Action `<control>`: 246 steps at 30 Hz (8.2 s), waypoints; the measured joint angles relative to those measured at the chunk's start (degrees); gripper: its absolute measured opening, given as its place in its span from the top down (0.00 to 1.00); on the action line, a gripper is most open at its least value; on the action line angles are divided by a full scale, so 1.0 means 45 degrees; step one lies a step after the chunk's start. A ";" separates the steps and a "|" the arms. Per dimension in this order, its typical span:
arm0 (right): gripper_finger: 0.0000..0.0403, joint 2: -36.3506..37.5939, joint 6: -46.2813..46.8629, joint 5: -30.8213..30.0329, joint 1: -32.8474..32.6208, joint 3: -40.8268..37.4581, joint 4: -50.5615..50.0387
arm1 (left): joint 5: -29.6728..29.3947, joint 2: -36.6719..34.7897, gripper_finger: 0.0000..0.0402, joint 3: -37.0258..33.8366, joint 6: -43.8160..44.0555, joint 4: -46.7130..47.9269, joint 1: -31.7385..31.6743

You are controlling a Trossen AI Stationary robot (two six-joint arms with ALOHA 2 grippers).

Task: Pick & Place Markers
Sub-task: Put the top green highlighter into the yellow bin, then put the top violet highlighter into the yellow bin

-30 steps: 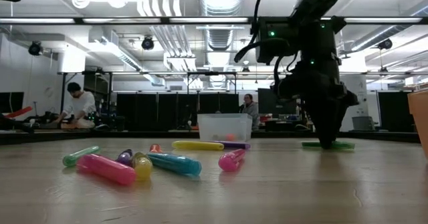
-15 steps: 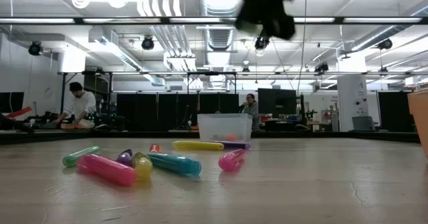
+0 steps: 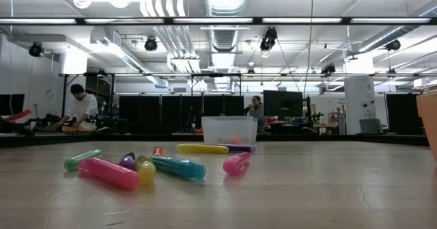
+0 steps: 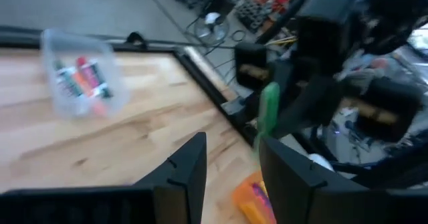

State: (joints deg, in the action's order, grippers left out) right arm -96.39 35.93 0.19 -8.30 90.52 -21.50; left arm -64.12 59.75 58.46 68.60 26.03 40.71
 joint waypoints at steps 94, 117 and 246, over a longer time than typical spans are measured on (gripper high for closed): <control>0.56 -0.2378 -0.1686 -0.1488 0.0017 0.2414 -0.7126 | 1.5713 0.4245 0.78 -0.2638 1.0395 0.3703 0.1399; 0.55 -0.2354 -0.4007 -0.2071 0.0434 -0.0530 -0.5181 | 1.0995 0.1876 0.66 -0.1237 1.0215 0.3539 0.1408; 0.94 -0.2903 -0.5412 -0.1736 -0.0323 0.4143 -0.0373 | 0.1380 0.0719 0.86 0.1307 -0.2760 0.0409 -0.0505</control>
State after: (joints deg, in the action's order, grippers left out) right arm -109.45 11.57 -7.62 -9.76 109.16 -23.18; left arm -57.91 62.98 64.34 56.18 27.87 38.44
